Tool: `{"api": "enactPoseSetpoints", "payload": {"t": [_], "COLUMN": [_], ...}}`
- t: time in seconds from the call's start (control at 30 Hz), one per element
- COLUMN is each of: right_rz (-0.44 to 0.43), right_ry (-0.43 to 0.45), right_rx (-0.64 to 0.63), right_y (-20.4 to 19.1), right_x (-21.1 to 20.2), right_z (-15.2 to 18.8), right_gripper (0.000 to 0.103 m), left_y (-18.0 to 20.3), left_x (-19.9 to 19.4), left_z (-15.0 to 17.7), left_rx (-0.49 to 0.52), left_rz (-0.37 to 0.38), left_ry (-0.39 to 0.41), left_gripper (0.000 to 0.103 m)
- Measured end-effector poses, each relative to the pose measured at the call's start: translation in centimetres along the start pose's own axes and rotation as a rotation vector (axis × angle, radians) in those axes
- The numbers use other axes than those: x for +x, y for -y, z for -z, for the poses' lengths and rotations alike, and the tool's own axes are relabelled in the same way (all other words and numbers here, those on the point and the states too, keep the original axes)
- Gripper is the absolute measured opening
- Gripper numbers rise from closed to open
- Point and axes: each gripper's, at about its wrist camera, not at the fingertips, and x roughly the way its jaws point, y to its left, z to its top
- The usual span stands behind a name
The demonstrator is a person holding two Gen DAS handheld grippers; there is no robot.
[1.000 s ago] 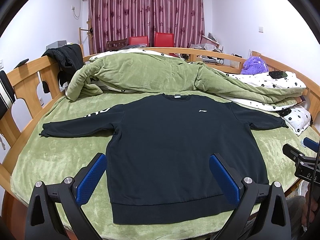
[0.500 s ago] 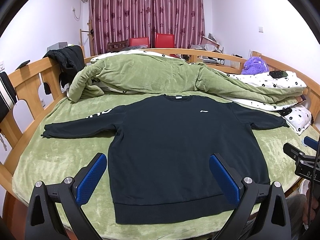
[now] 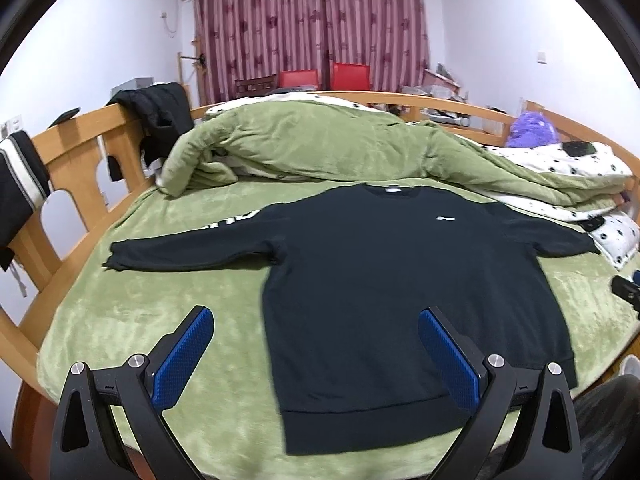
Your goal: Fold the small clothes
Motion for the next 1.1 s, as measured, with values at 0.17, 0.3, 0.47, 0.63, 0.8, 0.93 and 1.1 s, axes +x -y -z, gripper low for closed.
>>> {"api": "enactPoseSetpoints", "payload": {"t": [0.17,0.3,0.47,0.63,0.8,0.93,1.1], "right_rz": [-0.003,-0.024,-0.07,-0.107,-0.101,-0.1,-0.093], "right_ry": [0.047,0.065,0.091,0.059,0.012,-0.02,-0.029], "right_rx": [-0.036,-0.042,-0.053,-0.036,-0.04,-0.046,-0.053], "right_y": [-1.5,-3.4,-5.7,-6.9,-7.7,-8.0,-8.4], "right_x": [0.3,1.5,3.9,7.6,12.1,15.1,18.2], "right_z": [-1.9,-4.1,-6.1,-7.2,-8.1,-8.6,-8.3], "right_gripper": [0.103,0.103,0.103,0.103,0.103,0.101,0.101], "left_y": [-4.2,-9.1,-14.4,-18.6,-21.6,-23.4,-25.5], "left_x": [2.0,4.5,8.5,12.6,17.4,21.1,26.1], "left_z": [-0.8,-1.4,-1.6,-1.1,-0.7,-0.6,-0.4], "left_rx": [-0.051,-0.096,-0.14,-0.194,-0.238,-0.255,-0.264], "left_rz": [-0.043,-0.103,-0.176,-0.23,-0.263,-0.319,-0.331], "left_ry": [-0.018,-0.033,-0.076,-0.103,-0.152,-0.176,-0.217], "left_gripper": [0.103,0.103,0.102,0.102,0.102,0.102,0.101]}}
